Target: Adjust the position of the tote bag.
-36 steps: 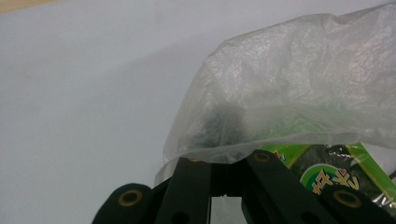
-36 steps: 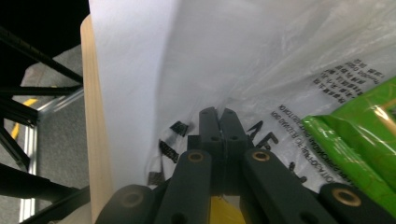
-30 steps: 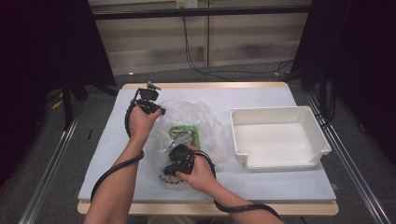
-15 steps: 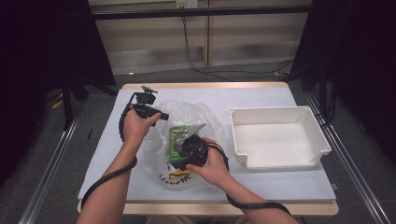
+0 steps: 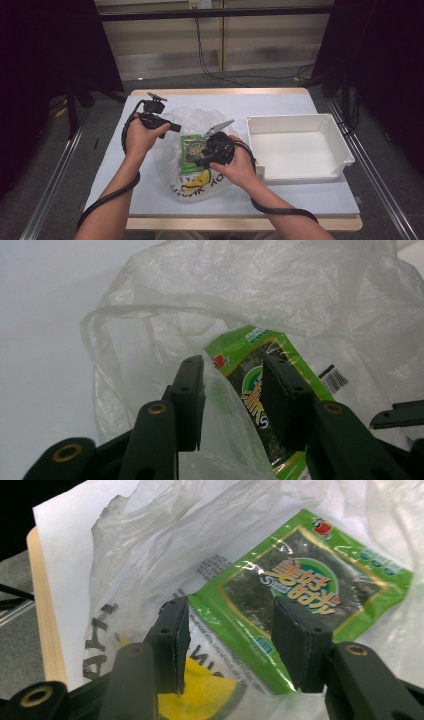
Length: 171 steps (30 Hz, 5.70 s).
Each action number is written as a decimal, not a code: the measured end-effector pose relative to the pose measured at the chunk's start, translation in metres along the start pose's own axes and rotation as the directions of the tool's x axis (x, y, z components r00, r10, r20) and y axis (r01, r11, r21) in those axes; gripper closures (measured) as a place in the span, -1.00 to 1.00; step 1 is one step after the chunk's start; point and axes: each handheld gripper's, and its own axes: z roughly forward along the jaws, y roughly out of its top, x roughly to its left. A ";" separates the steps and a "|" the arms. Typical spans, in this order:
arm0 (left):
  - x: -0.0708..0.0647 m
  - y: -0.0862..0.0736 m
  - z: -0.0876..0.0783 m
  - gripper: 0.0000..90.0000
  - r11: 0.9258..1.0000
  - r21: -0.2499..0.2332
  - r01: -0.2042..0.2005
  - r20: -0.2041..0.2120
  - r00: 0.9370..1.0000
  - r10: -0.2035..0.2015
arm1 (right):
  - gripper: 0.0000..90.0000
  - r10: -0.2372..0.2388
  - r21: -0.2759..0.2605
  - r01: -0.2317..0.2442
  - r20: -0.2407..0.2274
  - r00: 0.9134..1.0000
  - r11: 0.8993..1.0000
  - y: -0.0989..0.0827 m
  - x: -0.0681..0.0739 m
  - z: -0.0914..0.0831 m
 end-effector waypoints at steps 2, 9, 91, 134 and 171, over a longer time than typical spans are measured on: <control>-0.003 0.000 -0.002 0.41 1.000 -0.001 -0.010 0.009 1.000 0.010 | 0.11 -0.002 -0.007 0.002 -0.012 1.000 1.000 0.001 -0.002 -0.001; -0.021 0.000 -0.009 0.50 0.998 -0.039 -0.039 0.030 0.999 0.040 | 0.15 0.008 -0.016 -0.007 0.007 1.000 1.000 0.002 -0.011 -0.008; 0.000 -0.040 0.081 0.42 0.979 0.091 0.183 0.025 0.982 -0.186 | 0.75 0.111 -0.003 -0.112 0.189 0.976 0.994 -0.004 -0.086 -0.015; -0.022 -0.034 0.029 0.96 0.998 -0.063 0.020 0.051 0.999 -0.017 | 0.33 0.144 -0.030 -0.142 0.080 0.986 0.989 -0.005 -0.072 -0.033; -0.026 -0.049 0.010 0.97 0.980 -0.173 -0.095 0.092 0.989 0.112 | 0.11 0.067 0.068 -0.068 0.011 0.998 0.995 0.016 -0.061 -0.002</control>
